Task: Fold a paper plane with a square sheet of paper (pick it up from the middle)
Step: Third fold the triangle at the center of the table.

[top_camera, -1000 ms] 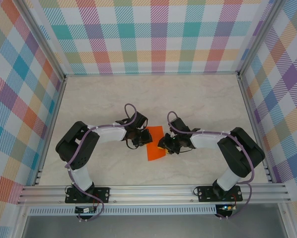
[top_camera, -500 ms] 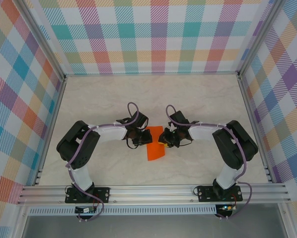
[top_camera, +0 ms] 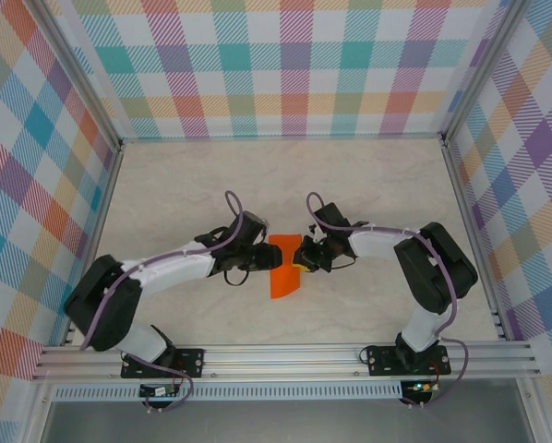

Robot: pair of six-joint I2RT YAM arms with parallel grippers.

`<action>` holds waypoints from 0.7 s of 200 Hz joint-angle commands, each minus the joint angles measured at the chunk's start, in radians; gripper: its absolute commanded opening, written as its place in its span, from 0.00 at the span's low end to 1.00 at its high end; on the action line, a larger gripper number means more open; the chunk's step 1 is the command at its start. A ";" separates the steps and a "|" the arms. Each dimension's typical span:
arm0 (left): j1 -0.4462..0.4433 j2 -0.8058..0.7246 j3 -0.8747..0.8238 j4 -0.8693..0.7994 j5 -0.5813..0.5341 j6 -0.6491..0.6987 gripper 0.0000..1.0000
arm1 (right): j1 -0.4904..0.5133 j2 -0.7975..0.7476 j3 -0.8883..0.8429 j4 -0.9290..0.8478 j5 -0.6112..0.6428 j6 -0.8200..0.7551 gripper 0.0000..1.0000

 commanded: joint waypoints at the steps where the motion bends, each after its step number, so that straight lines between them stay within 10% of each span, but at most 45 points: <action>1: -0.069 -0.121 -0.080 0.035 -0.100 0.027 0.48 | -0.007 0.014 0.033 -0.046 -0.039 -0.003 0.10; 59: -0.334 -0.229 -0.162 -0.012 -0.380 0.080 0.60 | -0.007 0.018 0.093 -0.139 -0.038 -0.026 0.10; 140: -0.585 0.181 0.168 -0.246 -0.769 0.190 0.65 | -0.006 0.032 0.093 -0.148 -0.039 -0.029 0.10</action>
